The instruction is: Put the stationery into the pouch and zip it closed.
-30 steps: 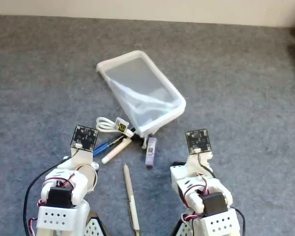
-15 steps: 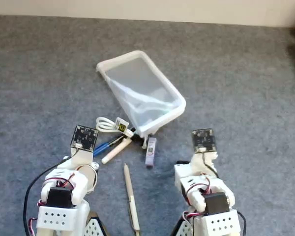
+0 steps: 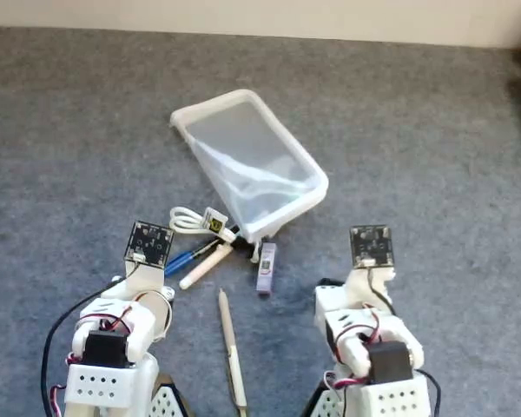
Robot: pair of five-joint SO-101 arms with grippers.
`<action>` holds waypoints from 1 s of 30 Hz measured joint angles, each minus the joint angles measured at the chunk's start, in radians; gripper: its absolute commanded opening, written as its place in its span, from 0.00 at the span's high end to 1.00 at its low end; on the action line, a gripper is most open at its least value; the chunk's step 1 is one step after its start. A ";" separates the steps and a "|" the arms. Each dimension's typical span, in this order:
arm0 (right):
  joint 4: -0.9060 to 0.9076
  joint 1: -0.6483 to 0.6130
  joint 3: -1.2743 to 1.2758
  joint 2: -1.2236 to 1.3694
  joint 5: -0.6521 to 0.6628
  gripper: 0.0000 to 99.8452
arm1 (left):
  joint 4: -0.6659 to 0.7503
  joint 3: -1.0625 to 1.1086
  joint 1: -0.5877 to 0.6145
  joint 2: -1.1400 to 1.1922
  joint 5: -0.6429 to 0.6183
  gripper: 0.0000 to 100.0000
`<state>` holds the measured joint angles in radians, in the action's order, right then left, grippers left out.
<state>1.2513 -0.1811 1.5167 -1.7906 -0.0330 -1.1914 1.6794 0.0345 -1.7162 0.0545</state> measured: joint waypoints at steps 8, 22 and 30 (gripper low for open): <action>0.110 0.000 -0.189 0.002 0.000 1.00 | 0.000 0.000 0.000 0.000 0.000 1.00; 0.124 -0.002 -0.434 0.359 0.000 1.00 | 0.000 0.000 0.000 0.000 0.000 1.00; 0.124 -0.002 -0.580 0.660 0.000 1.00 | 0.000 0.000 0.000 0.000 0.000 1.00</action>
<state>1.3755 -0.1826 0.9367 -1.1308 -0.0330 -1.1914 1.6794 0.0345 -1.7162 0.0545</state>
